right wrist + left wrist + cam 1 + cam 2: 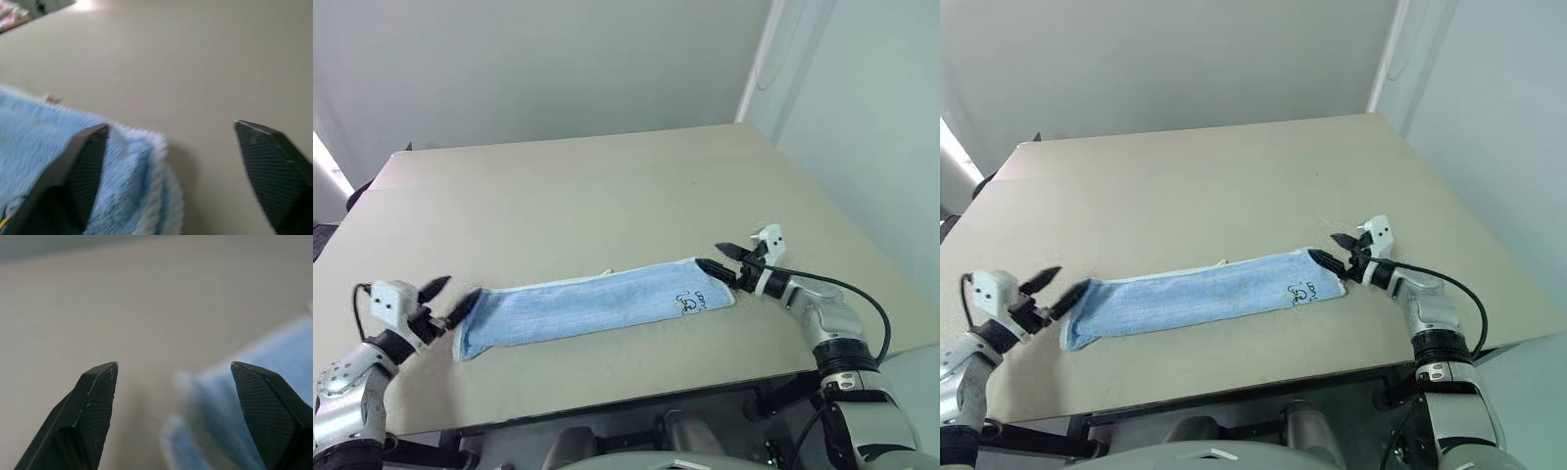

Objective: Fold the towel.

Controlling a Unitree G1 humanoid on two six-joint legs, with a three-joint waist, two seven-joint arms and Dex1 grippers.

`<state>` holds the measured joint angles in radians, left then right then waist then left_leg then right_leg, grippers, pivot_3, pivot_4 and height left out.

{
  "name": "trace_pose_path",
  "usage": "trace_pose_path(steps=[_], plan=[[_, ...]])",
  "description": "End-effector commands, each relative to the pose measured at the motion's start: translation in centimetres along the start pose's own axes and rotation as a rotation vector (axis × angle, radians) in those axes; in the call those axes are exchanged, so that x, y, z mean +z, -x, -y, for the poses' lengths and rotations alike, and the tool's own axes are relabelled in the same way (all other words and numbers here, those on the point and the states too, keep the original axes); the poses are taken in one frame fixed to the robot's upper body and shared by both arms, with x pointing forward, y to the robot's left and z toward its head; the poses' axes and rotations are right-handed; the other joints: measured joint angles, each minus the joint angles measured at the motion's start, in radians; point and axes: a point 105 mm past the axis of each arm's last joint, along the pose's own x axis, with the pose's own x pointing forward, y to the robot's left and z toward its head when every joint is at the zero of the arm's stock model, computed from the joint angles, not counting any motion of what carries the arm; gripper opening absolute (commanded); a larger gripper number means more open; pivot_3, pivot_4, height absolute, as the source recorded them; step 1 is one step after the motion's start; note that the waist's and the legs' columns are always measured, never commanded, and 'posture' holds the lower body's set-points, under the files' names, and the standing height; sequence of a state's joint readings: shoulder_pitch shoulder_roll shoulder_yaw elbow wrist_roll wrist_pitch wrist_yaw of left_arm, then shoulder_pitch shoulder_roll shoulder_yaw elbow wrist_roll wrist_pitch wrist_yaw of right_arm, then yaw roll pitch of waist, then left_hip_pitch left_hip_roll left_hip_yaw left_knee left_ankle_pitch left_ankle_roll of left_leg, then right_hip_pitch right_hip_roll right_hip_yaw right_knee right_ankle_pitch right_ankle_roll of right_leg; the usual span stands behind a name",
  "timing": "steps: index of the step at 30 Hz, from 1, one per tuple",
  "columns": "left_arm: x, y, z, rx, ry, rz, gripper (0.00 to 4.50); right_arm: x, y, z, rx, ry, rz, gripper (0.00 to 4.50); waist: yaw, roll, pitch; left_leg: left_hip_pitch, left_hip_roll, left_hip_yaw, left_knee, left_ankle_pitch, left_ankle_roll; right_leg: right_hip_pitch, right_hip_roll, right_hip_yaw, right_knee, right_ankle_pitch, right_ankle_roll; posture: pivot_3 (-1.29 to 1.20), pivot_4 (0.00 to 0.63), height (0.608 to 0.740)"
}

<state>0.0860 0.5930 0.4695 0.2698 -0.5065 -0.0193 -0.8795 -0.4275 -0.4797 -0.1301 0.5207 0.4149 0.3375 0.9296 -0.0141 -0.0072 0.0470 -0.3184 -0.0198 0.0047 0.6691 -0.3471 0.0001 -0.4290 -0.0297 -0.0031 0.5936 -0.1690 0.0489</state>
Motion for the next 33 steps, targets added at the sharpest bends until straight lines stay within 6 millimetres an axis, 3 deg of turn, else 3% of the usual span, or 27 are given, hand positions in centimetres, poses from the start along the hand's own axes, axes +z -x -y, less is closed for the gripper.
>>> trace_pose_path(steps=[1,4,7,13,19,23,33], plan=[[4.0,1.1,0.3,-0.072,0.031,0.103,3.7,3.1,2.2,0.5,-0.003,-0.189,-0.007,4.45,0.0,0.0,0.0,0.0,0.0,0.0,0.0,0.0,0.0,0.0,0.0,0.0,0.0,0.0,0.0,0.0,0.0,0.74],[6.0,1.5,1.2,-0.127,0.062,0.134,3.7,3.6,4.6,0.1,0.058,-0.423,-0.053,4.45,0.003,0.0,0.0,-0.001,0.0,0.0,0.0,0.0,0.0,-0.003,-0.001,0.0,-0.001,-0.002,-0.003,0.0,0.0,0.74],[6.7,1.1,3.1,-0.222,0.033,0.118,3.7,4.2,6.4,-1.0,0.131,-0.568,-0.069,4.45,0.001,0.0,0.0,-0.002,0.0,0.0,0.0,0.0,0.0,-0.002,0.001,0.0,-0.001,-0.005,0.001,0.0,0.0,0.74],[5.6,-0.7,8.0,-0.418,0.001,0.063,3.7,0.8,7.9,-2.1,0.115,-0.709,-0.198,4.45,-0.002,0.0,0.0,0.001,0.0,0.0,0.0,0.0,0.0,0.001,0.003,-0.001,0.0,-0.006,0.0,0.0,0.0,0.74],[3.5,-1.4,10.9,-0.537,-0.034,-0.004,3.7,-1.3,7.4,-3.9,0.15,-0.786,-0.267,4.45,-0.009,-0.001,0.0,0.001,0.0,0.001,0.0,0.0,0.0,0.0,0.004,0.0,0.0,-0.006,0.0,0.0,0.0,0.74],[2.7,-1.9,12.1,-0.565,-0.023,-0.008,3.7,-2.4,5.5,-4.5,0.158,-0.818,-0.287,4.45,-0.009,-0.002,-0.001,0.001,0.0,0.001,0.0,0.0,0.0,0.0,0.004,0.0,0.0,-0.006,0.0,0.0,0.0,0.74],[2.3,-1.5,12.7,-0.572,-0.017,-0.027,3.7,-2.8,2.5,-4.5,0.143,-0.823,-0.267,4.45,-0.043,-0.005,-0.003,0.003,0.001,0.0,0.0,0.0,0.0,0.002,0.006,0.001,0.0,-0.006,0.0,0.0,0.0,0.74]])
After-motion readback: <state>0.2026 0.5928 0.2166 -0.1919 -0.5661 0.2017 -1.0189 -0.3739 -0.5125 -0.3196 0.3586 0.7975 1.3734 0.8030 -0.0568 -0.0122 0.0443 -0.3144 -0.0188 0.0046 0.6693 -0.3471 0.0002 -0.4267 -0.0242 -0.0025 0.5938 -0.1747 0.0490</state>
